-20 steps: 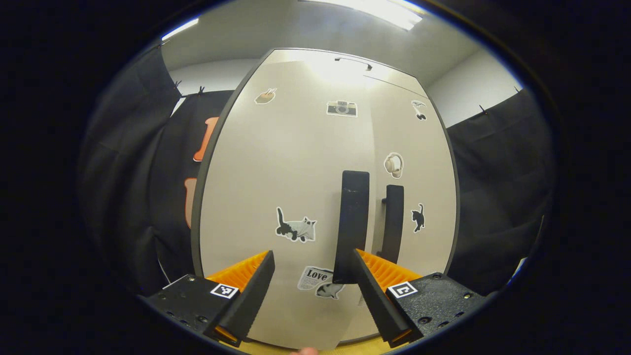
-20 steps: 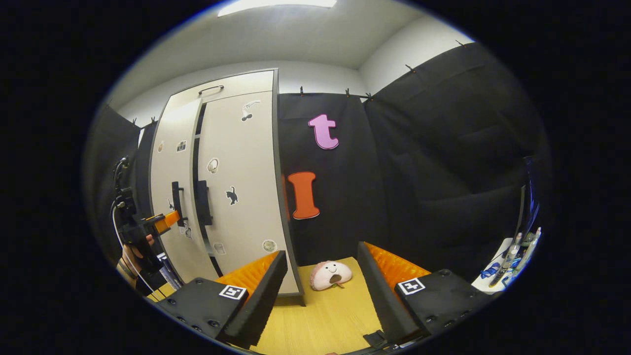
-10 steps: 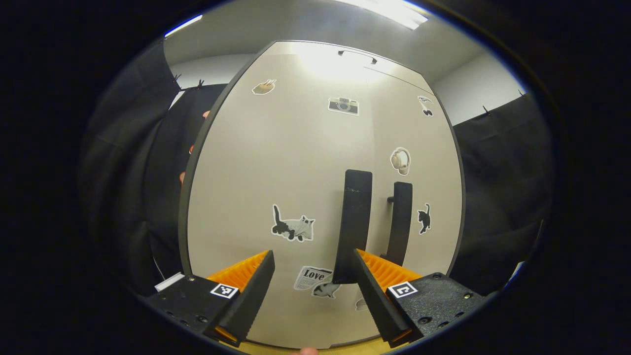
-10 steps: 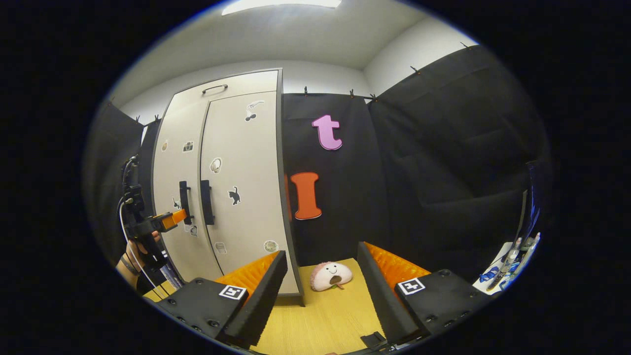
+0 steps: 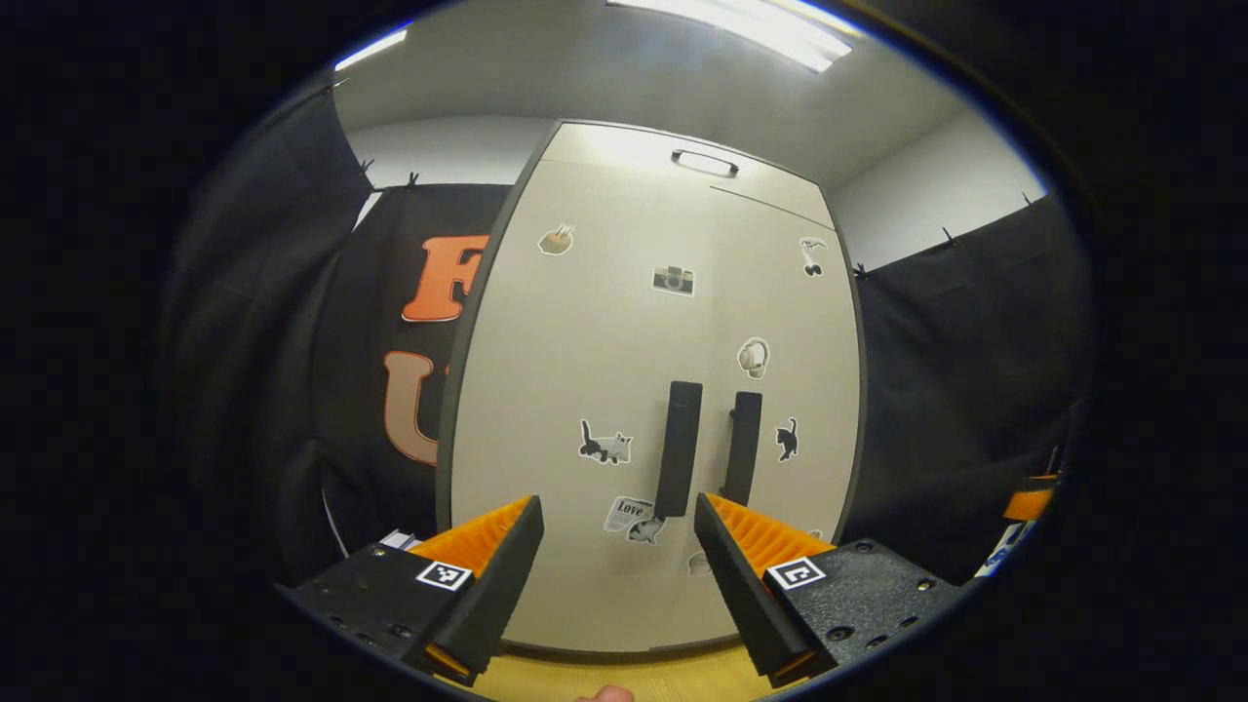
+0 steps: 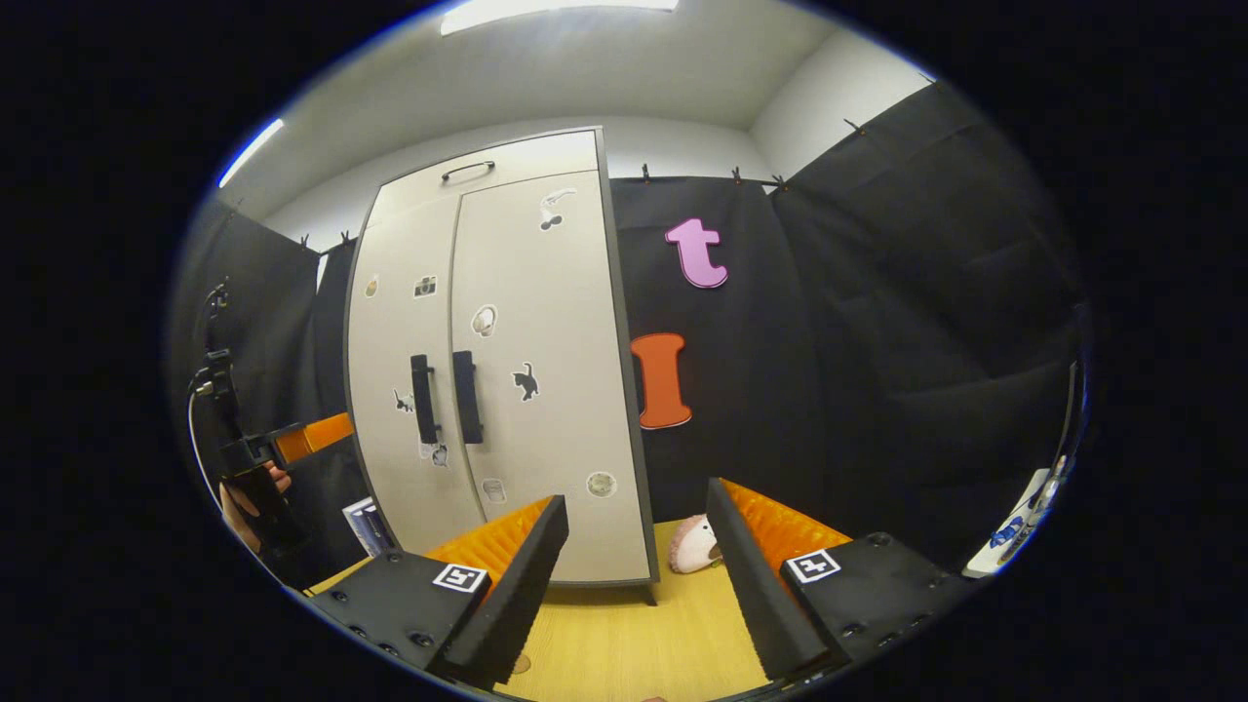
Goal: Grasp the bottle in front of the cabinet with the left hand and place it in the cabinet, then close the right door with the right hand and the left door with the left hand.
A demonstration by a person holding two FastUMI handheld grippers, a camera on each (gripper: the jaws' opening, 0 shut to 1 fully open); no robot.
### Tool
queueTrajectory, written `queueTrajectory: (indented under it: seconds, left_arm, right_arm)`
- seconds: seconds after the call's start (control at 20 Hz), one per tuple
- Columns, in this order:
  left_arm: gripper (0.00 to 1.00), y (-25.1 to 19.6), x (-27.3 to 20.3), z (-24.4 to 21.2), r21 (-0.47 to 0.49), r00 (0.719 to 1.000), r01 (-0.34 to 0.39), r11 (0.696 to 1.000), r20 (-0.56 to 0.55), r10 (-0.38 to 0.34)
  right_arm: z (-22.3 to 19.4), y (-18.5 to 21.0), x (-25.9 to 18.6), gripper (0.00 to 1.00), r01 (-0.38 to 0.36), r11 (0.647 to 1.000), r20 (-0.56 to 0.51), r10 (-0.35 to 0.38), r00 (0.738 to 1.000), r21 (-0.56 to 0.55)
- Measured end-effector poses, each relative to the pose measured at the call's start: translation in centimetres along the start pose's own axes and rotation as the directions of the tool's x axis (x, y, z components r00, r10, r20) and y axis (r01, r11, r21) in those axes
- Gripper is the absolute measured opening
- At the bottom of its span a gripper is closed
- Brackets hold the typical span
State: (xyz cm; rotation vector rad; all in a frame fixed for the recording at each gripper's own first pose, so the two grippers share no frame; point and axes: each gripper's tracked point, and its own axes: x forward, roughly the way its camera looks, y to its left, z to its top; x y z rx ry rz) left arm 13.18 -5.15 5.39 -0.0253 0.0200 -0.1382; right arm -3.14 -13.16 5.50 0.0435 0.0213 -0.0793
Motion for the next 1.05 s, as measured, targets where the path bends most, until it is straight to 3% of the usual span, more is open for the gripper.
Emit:
queueTrajectory:
  seconds: [0.05,0.5,0.75,1.05]
  left_arm:
    - [0.98,0.2,-1.2,0.3,0.001,1.000,-0.005,1.000,0.004,0.005]
    - [0.95,4.5,-11.0,-0.4,0.024,0.991,-0.128,0.991,0.027,0.128]
    - [0.95,5.9,-13.3,-2.1,-0.020,0.987,-0.162,0.987,0.003,0.162]
    - [0.95,8.3,-13.6,-3.2,0.032,0.980,-0.201,0.979,0.000,0.201]
  right_arm:
    - [-0.2,0.7,0.1,0.95,-0.014,1.000,-0.002,0.014,1.000,0.003]
    - [-1.2,6.2,-0.6,0.95,-0.124,0.992,0.030,0.123,0.992,0.038]
    - [-2.9,7.0,-0.7,0.95,-0.123,0.992,-0.009,0.123,0.992,0.006]
    - [-2.9,7.4,-0.5,0.95,-0.120,0.993,-0.009,0.120,0.993,-0.016]
